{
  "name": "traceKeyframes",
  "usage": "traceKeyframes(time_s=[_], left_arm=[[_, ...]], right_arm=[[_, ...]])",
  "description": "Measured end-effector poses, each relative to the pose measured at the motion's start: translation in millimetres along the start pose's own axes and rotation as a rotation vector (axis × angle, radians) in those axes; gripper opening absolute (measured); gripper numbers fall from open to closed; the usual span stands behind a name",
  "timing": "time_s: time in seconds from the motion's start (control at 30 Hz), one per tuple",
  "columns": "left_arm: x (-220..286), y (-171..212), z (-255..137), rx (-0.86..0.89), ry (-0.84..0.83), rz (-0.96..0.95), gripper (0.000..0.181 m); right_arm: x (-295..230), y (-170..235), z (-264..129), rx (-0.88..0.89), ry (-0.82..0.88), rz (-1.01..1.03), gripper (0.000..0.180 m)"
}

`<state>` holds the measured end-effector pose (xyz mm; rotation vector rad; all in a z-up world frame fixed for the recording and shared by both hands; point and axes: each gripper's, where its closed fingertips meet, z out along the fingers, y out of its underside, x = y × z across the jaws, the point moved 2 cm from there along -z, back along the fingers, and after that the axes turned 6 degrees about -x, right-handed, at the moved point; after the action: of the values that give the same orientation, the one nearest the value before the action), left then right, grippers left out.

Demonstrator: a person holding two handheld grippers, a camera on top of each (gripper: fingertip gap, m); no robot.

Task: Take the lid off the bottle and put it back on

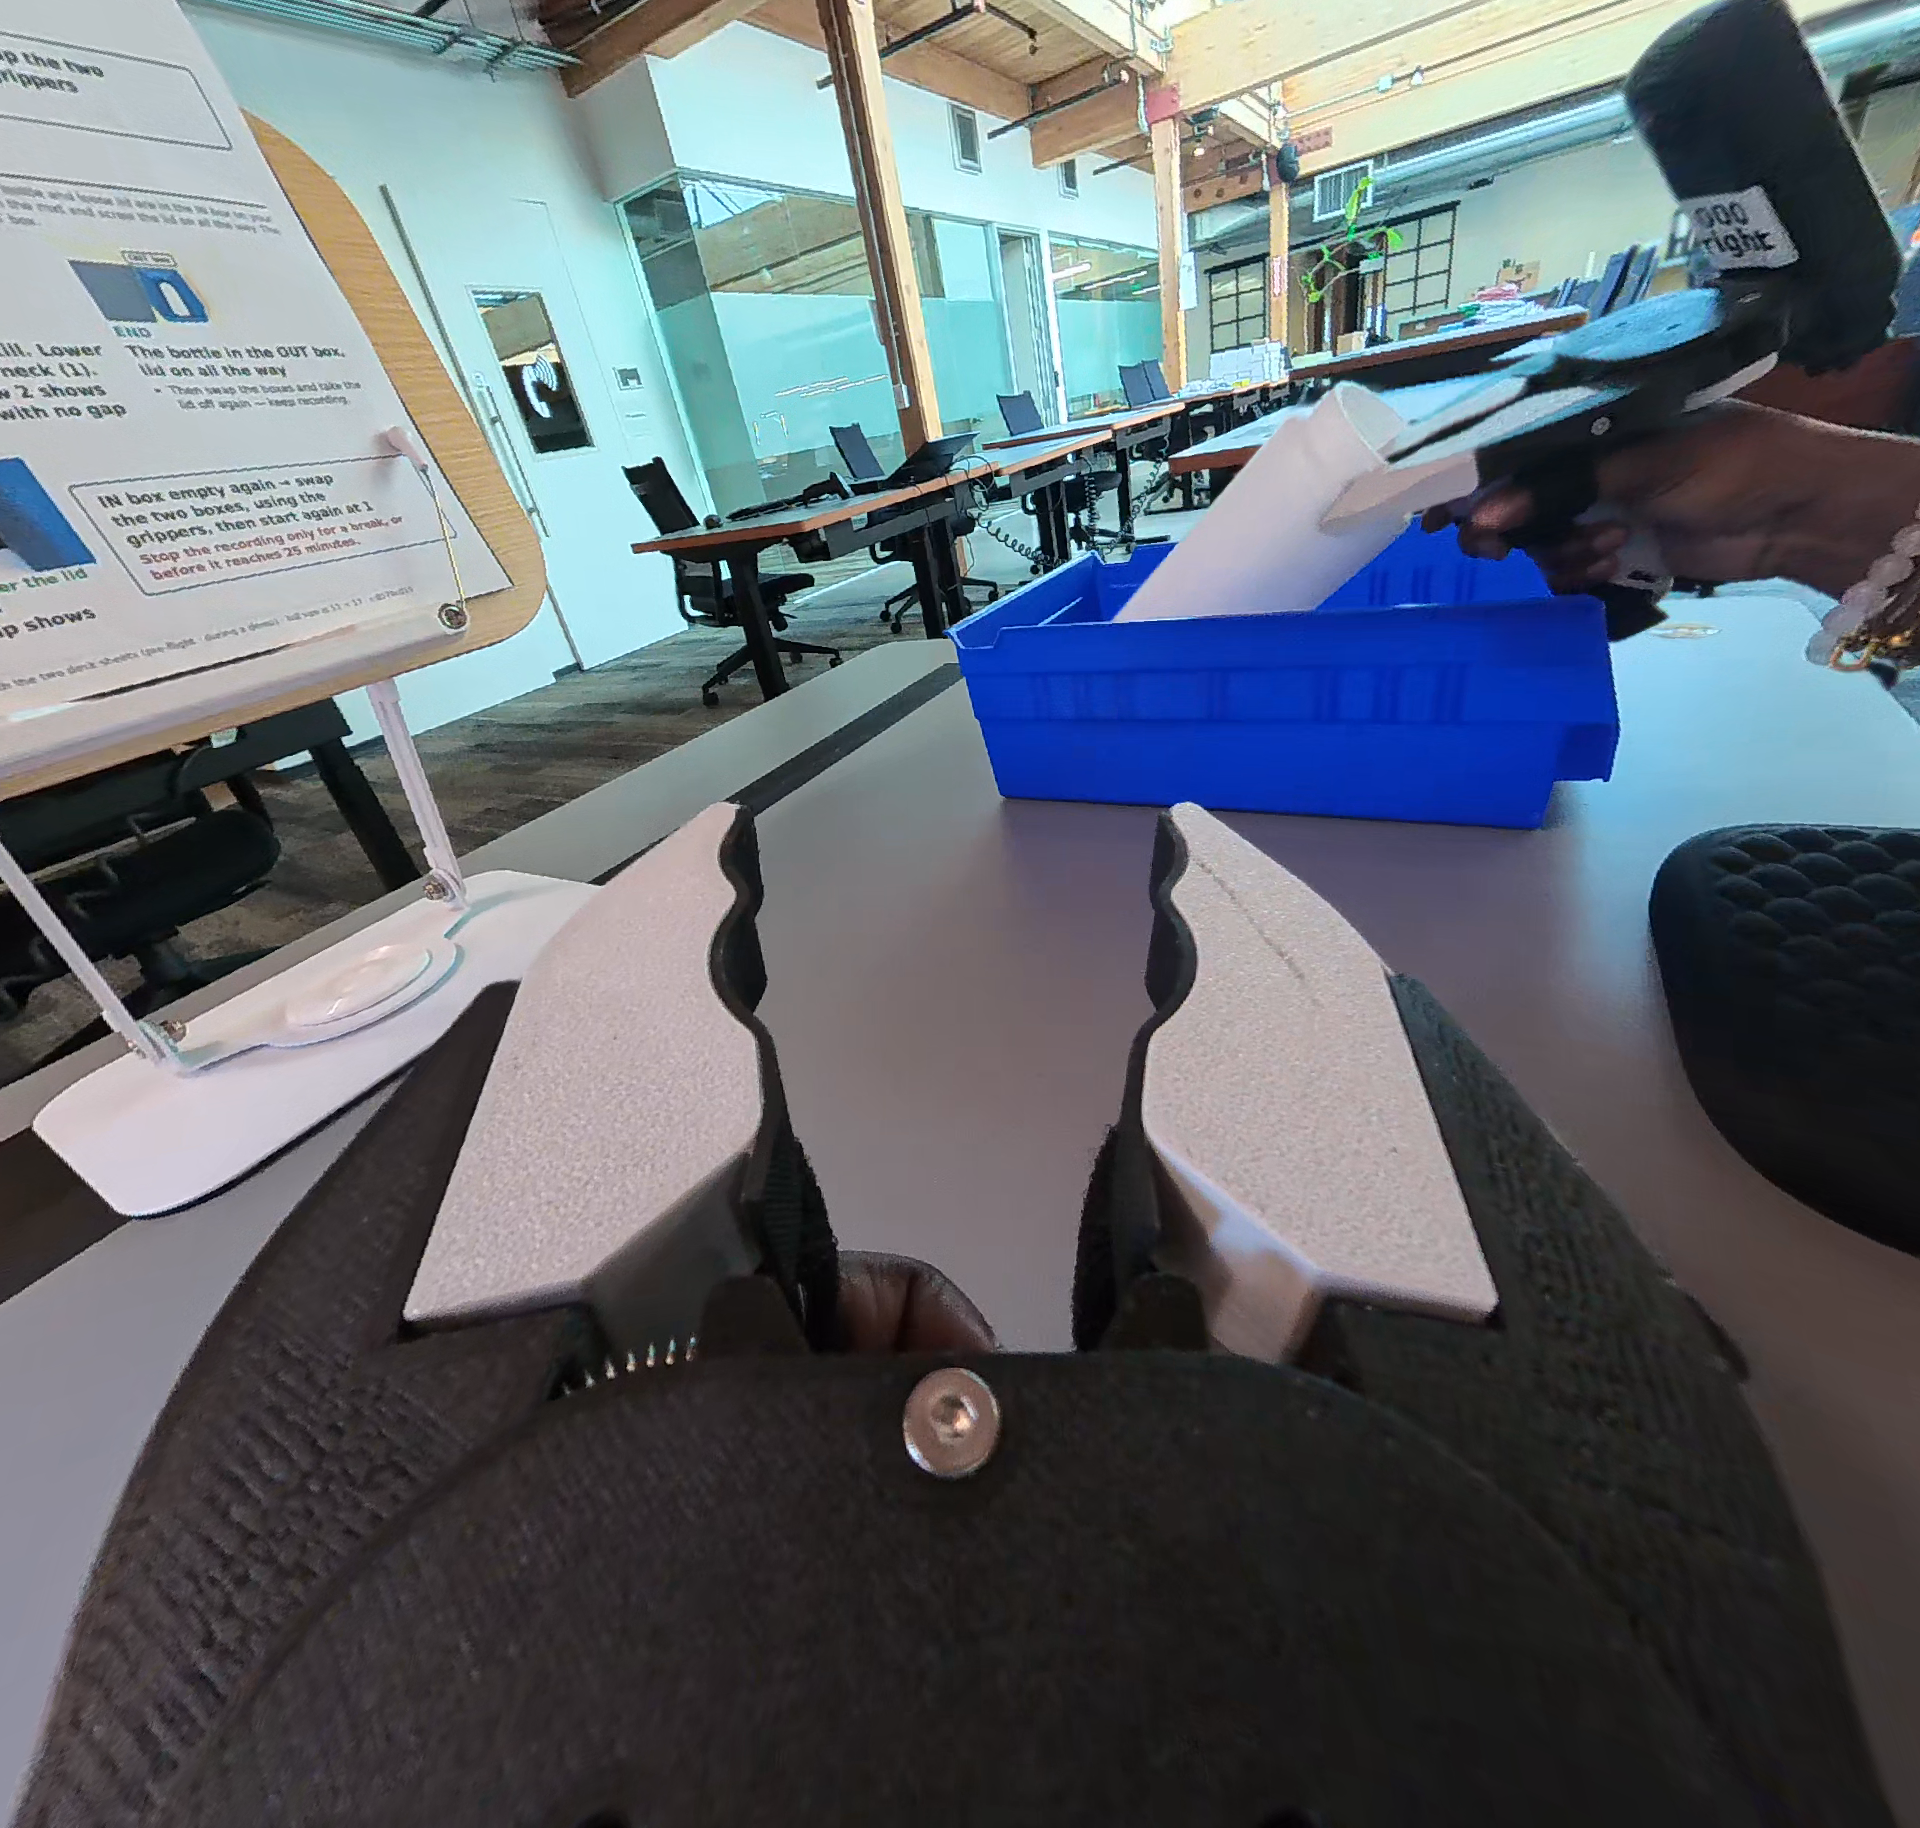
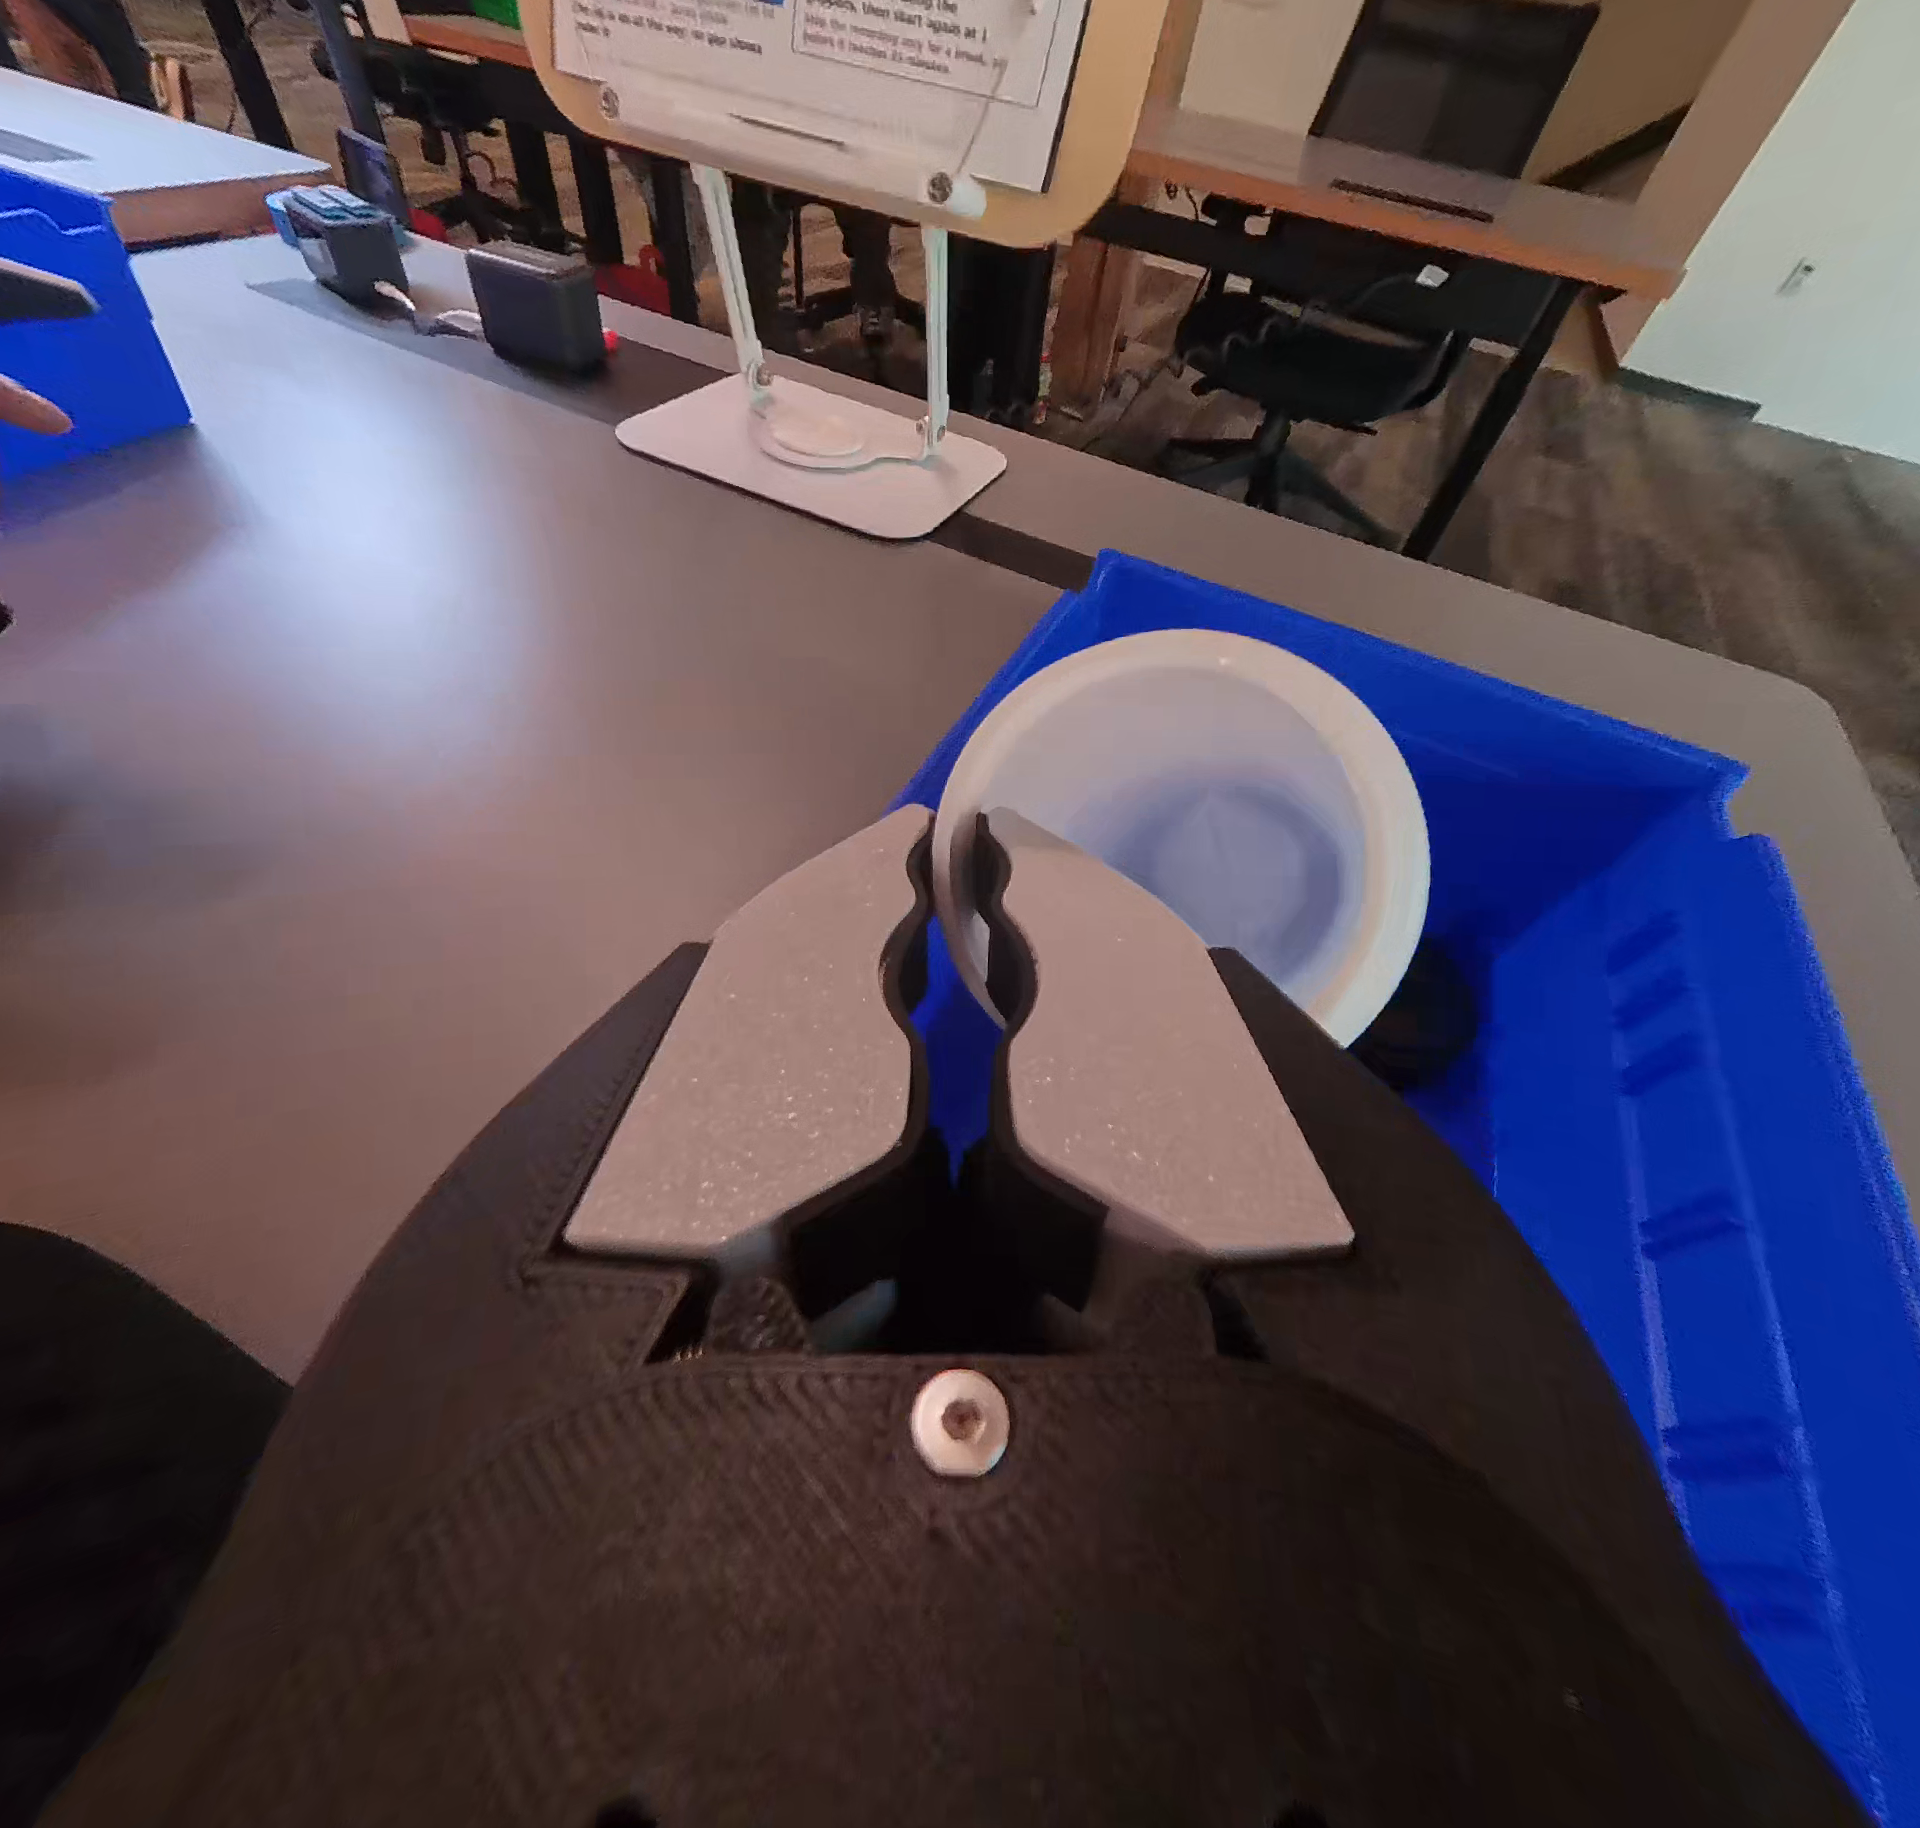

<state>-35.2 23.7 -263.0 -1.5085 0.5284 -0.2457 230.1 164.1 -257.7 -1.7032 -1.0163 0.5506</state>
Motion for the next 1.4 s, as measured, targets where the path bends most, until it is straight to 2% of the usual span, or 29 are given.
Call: traceKeyframes(time_s=[0.1,0.27,0.37,0.6,0.73,0.8,0.93,1.1,1.23,1.3,1.4], left_arm=[[1,-2,-1,0.006,0.003,0.008,0.072],[3,-4,-1,0.012,0.01,0.007,0.072],[4,-5,-1,0.013,0.012,0.013,0.072],[2,-2,1,-0.036,-0.005,0.0,0.069],[1,5,3,-0.08,-0.002,-0.006,0.069],[2,7,4,-0.095,-0.004,-0.001,0.069],[2,9,5,-0.115,-0.005,0.017,0.069],[3,11,6,-0.131,-0.006,0.013,0.069],[2,10,5,-0.131,-0.011,0.01,0.069],[1,9,5,-0.124,-0.011,0.002,0.069],[0,8,4,-0.12,-0.011,-0.005,0.069]], right_arm=[[1,8,0,-0.04,0.003,0.055,0.006],[-3,43,-8,-0.323,0.017,0.162,0.008],[-3,66,-12,-0.484,0.037,0.171,0.007],[0,89,-13,-0.672,0.071,0.145,0.011],[-1,92,-12,-0.685,0.06,0.171,0.015],[-4,97,-12,-0.717,0.055,0.183,0.026],[-7,98,-12,-0.728,0.069,0.172,0.028],[-11,97,-18,-0.791,0.081,0.143,0.049],[-11,96,-19,-0.809,0.106,0.093,0.056],[-6,96,-18,-0.776,0.146,0.119,0.074],[-5,101,-19,-0.744,0.144,0.169,0.074]])
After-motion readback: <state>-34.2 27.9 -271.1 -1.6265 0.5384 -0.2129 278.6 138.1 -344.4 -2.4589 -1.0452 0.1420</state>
